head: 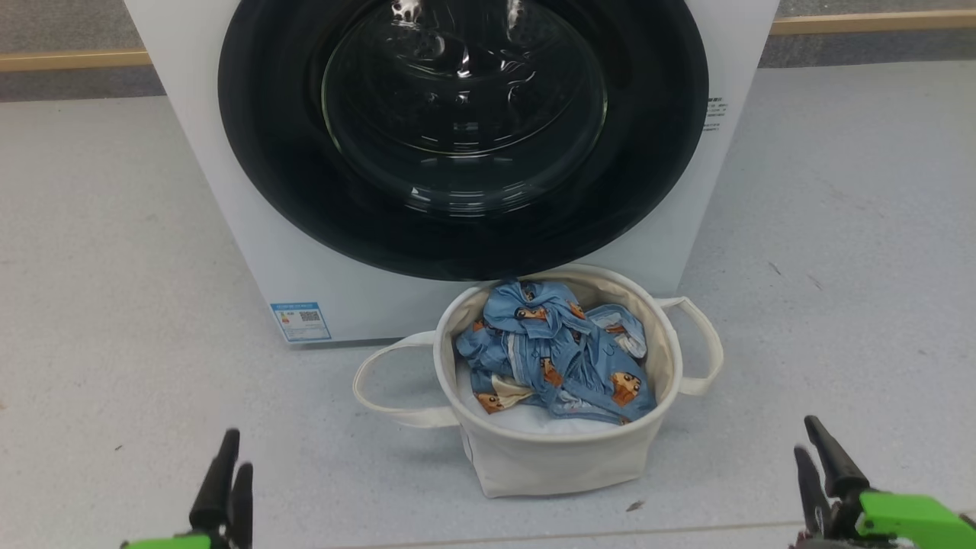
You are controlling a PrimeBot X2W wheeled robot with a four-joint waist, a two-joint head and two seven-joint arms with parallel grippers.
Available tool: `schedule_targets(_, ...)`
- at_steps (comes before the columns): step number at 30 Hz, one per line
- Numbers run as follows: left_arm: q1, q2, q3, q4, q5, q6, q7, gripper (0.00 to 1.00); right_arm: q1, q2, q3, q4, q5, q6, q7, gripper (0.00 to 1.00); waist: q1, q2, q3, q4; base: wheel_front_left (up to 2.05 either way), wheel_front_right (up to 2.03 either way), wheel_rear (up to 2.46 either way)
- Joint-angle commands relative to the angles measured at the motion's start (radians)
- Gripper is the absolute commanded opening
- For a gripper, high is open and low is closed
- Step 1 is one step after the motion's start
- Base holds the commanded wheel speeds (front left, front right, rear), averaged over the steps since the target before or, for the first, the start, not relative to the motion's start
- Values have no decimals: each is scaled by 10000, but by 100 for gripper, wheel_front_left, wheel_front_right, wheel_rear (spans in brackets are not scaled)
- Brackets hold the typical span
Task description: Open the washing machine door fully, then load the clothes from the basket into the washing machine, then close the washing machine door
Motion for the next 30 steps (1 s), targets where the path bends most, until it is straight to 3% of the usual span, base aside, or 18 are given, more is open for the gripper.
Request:
schedule_targets(1,-179,34,-15,-245,15,-5,-71,100,-178,-40,-17,-258,-90,0,-65,100,2,-1,7,4,0,0,0)
schedule_targets(5,-214,37,-89,-266,39,-8,-190,100,-230,-42,-93,-308,-264,0,-183,100,22,-1,-14,36,0,0,0)
schedule_targets(19,-344,45,-88,-352,424,-16,-570,100,-397,-50,-336,-622,-938,0,-564,100,0,-1,6,119,0,0,0)
schedule_targets(30,-509,51,167,-1004,2201,-21,-892,100,-690,-57,-182,-1045,-2233,0,-887,100,0,-1,2,183,0,0,0)
